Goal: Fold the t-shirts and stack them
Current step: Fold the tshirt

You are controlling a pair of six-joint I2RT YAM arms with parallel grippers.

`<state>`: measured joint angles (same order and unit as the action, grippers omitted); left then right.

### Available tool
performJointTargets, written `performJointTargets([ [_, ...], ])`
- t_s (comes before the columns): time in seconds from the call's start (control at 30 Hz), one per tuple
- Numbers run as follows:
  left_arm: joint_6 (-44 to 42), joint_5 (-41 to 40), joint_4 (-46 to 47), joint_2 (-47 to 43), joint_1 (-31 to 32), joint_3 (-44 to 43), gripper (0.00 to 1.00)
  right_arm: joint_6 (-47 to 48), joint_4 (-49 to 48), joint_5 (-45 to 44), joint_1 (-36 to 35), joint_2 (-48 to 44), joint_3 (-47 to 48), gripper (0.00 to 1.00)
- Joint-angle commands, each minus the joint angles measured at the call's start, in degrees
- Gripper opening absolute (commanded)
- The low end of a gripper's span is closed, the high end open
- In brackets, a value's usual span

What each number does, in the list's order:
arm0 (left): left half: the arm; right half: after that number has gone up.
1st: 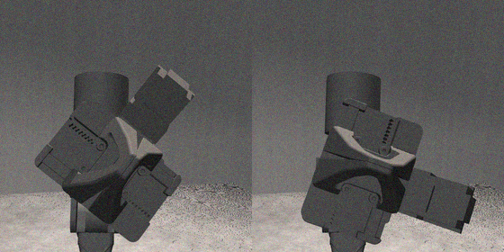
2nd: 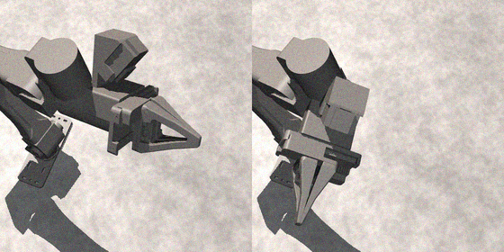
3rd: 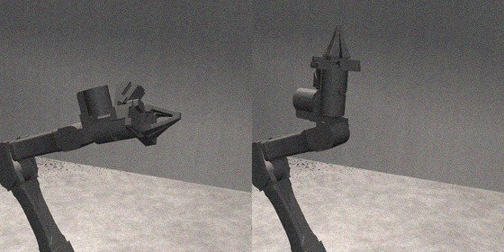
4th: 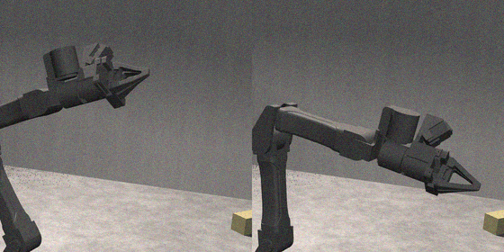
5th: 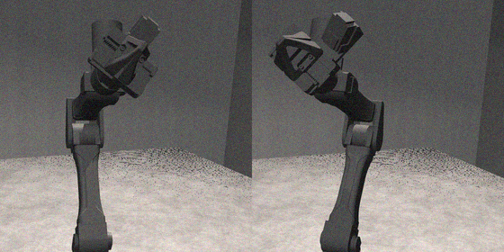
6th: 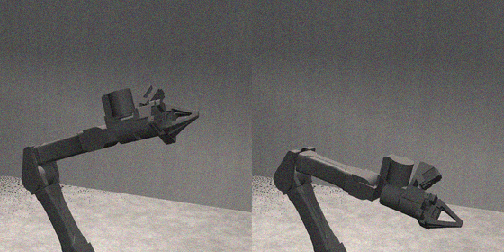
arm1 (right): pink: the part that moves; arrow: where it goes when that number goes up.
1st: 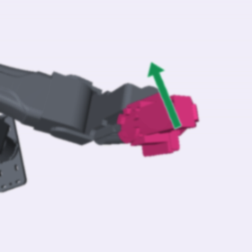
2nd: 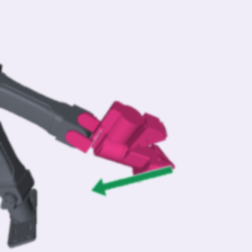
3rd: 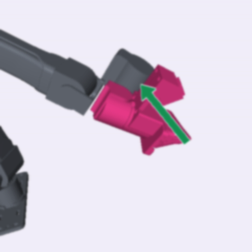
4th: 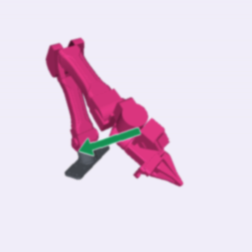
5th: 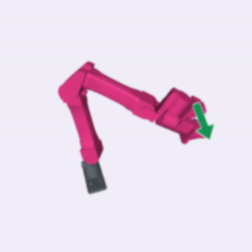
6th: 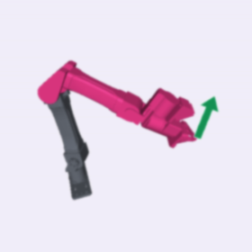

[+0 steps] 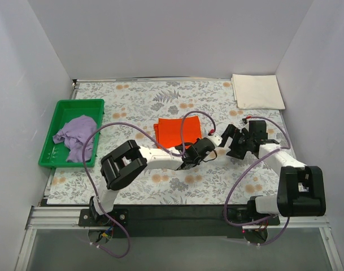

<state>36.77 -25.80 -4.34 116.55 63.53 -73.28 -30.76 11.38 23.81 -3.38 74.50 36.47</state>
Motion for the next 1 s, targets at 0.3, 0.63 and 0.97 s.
performJointTargets([
  [0.3,7.8,3.8,2.8,-12.6,-1.4,4.1,0.00,-17.7,-31.8,14.1,-1.2,17.6,-2.7,0.88],
  [0.63,10.3,3.7,2.8,-12.6,-1.4,3.4,0.00,-21.3,-38.1,15.0,-6.4,27.8,2.1,0.87],
  [0.97,12.8,6.0,2.1,-12.5,-1.4,2.7,0.00,-20.6,-40.1,14.9,-9.3,35.2,8.3,0.72],
])
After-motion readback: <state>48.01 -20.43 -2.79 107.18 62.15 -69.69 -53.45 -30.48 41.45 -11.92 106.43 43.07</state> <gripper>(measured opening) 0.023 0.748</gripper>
